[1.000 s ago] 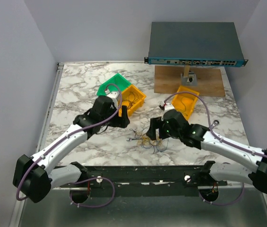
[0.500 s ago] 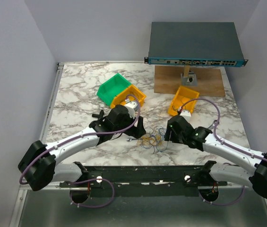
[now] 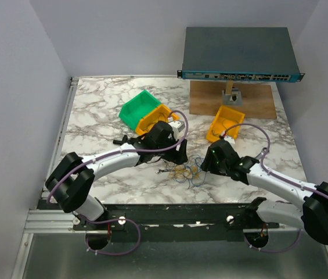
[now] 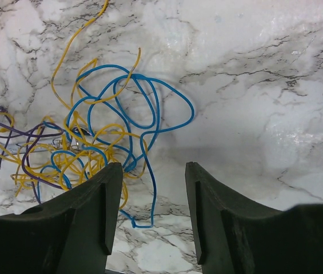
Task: Untangle the cables
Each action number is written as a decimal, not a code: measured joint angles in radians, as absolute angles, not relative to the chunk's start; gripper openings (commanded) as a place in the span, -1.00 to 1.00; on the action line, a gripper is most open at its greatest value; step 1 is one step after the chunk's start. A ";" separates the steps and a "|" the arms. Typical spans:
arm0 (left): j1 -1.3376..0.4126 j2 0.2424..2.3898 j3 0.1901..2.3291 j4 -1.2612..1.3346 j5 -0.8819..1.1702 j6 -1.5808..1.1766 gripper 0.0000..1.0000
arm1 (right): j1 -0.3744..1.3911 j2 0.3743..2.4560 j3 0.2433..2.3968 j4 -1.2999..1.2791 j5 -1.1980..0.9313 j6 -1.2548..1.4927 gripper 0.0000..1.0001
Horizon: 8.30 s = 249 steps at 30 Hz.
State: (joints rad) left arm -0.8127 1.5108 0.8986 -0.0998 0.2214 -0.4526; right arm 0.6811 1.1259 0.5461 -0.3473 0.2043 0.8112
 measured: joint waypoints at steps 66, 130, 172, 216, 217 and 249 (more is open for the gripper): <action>-0.799 1.385 1.333 -0.459 0.076 -0.318 -1.00 | 0.679 0.952 0.537 -0.147 0.012 0.616 0.60; -0.682 1.023 0.853 0.029 0.502 -0.453 0.13 | 0.743 1.092 1.056 -0.192 -0.188 0.589 -0.99; -0.654 1.177 1.128 0.005 0.643 -0.499 -1.00 | 0.741 0.958 0.472 0.333 -0.215 0.365 -0.73; -0.145 0.937 1.280 -0.340 0.669 -0.544 -1.00 | 0.782 1.234 0.607 0.189 -0.089 0.414 1.00; -0.145 0.942 1.299 -0.340 0.677 -0.546 -1.00 | 0.799 1.272 0.629 0.200 -0.093 0.403 1.00; 0.039 0.822 1.508 -0.505 0.263 -0.496 -1.00 | 0.730 0.890 0.501 -0.280 0.658 0.978 -0.99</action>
State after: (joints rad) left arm 0.0387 0.8223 1.5078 -0.5045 0.2626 -0.4961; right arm 0.7296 0.8902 0.5014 -0.2798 0.6582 0.9779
